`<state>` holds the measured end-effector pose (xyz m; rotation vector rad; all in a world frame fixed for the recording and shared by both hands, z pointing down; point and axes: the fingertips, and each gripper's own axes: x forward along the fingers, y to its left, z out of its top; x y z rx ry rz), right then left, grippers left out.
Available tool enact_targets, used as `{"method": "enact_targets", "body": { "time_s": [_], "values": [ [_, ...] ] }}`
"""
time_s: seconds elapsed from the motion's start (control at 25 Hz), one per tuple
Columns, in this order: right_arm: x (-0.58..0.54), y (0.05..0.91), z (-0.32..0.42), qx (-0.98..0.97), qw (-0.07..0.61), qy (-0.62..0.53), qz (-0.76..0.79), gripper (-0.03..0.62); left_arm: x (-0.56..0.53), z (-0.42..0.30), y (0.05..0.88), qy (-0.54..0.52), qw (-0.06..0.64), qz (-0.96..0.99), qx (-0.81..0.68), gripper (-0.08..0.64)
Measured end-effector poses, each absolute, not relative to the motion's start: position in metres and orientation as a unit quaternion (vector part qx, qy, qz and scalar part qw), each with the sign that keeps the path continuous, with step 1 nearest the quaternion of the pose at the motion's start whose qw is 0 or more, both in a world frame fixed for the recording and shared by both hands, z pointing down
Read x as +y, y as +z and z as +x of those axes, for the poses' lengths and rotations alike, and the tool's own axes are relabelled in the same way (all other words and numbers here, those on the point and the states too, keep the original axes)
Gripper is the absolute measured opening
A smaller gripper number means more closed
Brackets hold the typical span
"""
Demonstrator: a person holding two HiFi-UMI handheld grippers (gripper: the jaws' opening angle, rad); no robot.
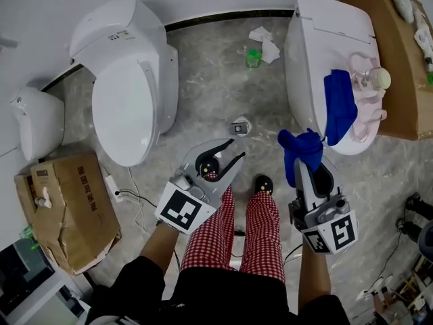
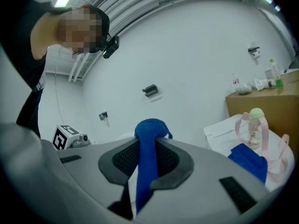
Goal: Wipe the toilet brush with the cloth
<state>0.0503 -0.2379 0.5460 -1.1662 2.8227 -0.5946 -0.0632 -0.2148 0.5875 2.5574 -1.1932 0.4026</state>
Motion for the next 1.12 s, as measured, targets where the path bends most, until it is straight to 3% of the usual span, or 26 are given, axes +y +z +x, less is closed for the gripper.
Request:
{"method": "enact_targets", "body": {
  "time_s": [0.52,0.76,1.12],
  "values": [
    [-0.242,0.579,0.038,0.907,0.010,-0.179,-0.382,0.064,-0.221,-0.064,0.614,0.149,0.126,0.896,-0.399,0.126],
    [-0.241,0.598,0.031,0.906,0.002,-0.185,-0.382,0.064,-0.221,-0.071,0.637,0.134,0.167,0.891,-0.400,0.130],
    [-0.241,0.626,0.026,0.900,-0.008,-0.202,-0.387,0.064,-0.225,-0.078,0.675,0.185,0.153,0.891,-0.385,0.130]
  ]
}}
